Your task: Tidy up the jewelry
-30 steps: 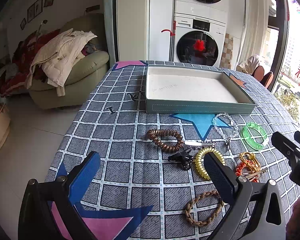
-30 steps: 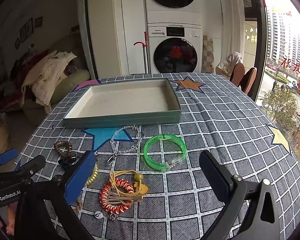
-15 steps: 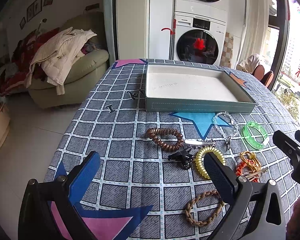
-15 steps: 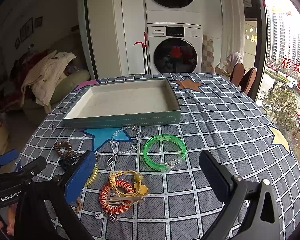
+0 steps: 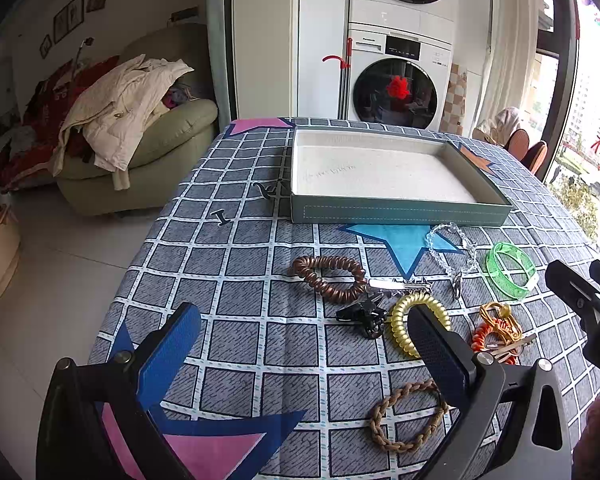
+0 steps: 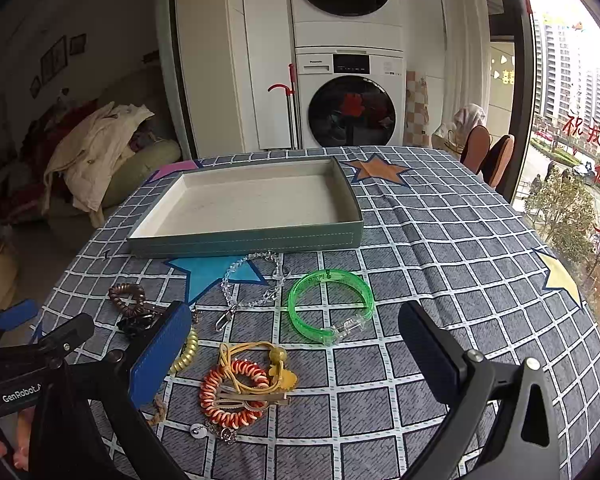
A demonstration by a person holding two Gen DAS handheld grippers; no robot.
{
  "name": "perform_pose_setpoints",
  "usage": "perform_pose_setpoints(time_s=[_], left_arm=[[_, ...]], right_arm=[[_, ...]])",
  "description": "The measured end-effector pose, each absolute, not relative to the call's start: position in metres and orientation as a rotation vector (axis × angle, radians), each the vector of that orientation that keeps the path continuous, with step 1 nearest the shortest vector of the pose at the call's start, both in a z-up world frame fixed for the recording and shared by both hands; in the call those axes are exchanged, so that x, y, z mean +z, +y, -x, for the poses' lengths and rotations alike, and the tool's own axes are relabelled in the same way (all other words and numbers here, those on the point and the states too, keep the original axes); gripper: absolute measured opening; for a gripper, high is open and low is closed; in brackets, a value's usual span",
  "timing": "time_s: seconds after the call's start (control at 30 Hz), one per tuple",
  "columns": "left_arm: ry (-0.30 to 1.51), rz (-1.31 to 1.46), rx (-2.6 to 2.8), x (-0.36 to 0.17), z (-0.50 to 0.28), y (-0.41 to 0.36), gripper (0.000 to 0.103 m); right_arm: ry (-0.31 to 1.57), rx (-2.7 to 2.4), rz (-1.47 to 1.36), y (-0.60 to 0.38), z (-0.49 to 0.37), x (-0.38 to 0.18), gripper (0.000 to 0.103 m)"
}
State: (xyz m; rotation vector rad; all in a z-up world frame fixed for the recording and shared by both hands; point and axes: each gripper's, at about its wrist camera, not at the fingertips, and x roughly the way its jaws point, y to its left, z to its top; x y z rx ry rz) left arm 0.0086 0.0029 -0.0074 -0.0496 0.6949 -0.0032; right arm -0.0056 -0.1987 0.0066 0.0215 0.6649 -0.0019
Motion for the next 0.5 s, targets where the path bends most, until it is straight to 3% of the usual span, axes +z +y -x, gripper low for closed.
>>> perform_pose_setpoints(time_s=[0.5], left_arm=[[0.723, 0.032, 0.004, -0.0095, -0.0106, 0.0049, 0.103]], right_arm=[[0.668, -0.001, -0.024, -0.2004, 0.0057, 0.0062, 0.103]])
